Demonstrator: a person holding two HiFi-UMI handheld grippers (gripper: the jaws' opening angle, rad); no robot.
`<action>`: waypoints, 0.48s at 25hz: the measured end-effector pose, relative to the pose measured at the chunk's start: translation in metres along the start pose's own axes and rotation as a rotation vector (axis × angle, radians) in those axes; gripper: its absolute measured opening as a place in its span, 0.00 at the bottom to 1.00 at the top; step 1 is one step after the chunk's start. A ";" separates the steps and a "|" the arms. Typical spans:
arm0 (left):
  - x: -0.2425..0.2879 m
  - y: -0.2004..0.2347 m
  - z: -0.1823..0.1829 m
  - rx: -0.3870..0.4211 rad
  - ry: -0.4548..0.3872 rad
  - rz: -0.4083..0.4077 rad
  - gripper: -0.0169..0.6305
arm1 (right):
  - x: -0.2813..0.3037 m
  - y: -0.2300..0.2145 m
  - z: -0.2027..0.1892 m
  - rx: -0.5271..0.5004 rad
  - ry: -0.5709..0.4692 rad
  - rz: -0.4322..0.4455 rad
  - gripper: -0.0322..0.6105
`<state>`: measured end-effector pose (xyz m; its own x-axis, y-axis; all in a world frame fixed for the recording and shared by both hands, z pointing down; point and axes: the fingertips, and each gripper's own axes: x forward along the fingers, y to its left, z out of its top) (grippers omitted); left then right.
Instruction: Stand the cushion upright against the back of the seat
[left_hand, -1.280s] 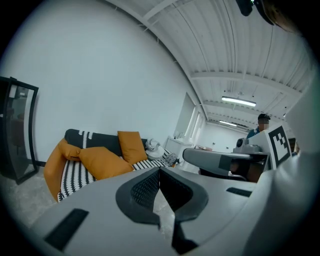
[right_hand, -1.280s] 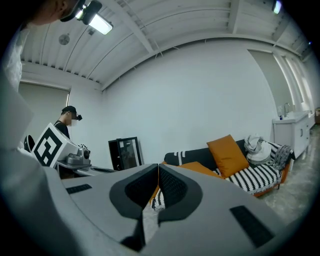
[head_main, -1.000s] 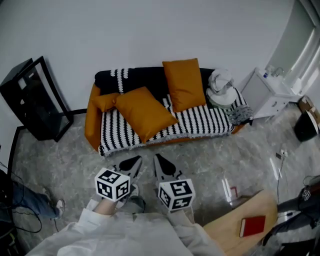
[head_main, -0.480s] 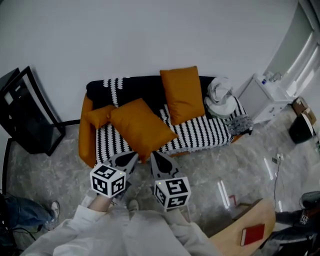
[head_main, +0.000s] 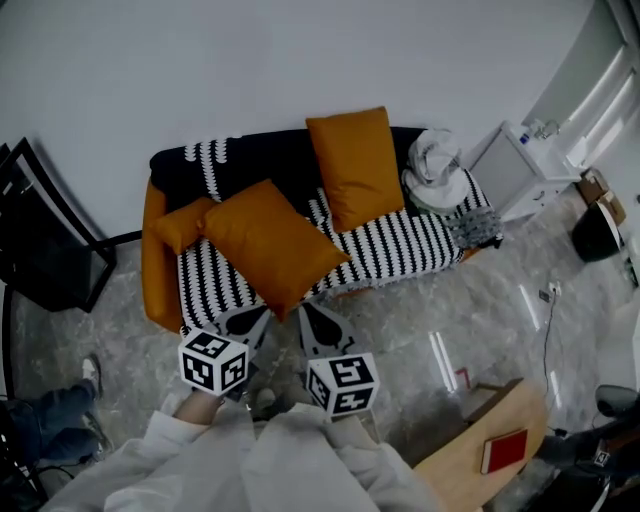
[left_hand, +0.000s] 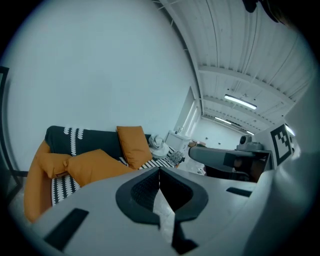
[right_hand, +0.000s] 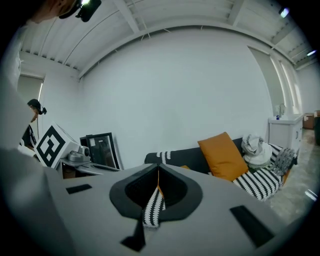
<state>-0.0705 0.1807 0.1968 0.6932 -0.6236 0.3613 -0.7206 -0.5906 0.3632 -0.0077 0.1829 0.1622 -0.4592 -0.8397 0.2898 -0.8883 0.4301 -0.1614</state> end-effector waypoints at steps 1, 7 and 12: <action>0.003 0.002 -0.003 -0.007 0.008 -0.001 0.04 | 0.003 -0.003 -0.002 0.004 0.005 -0.002 0.07; 0.032 0.022 0.004 -0.029 0.028 0.016 0.04 | 0.030 -0.027 -0.002 0.003 0.041 0.013 0.07; 0.062 0.040 0.020 -0.058 0.031 0.038 0.04 | 0.055 -0.057 0.010 -0.005 0.063 0.035 0.07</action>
<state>-0.0564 0.1078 0.2164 0.6663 -0.6283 0.4015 -0.7449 -0.5358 0.3976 0.0181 0.1092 0.1778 -0.4893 -0.8018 0.3429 -0.8718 0.4603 -0.1678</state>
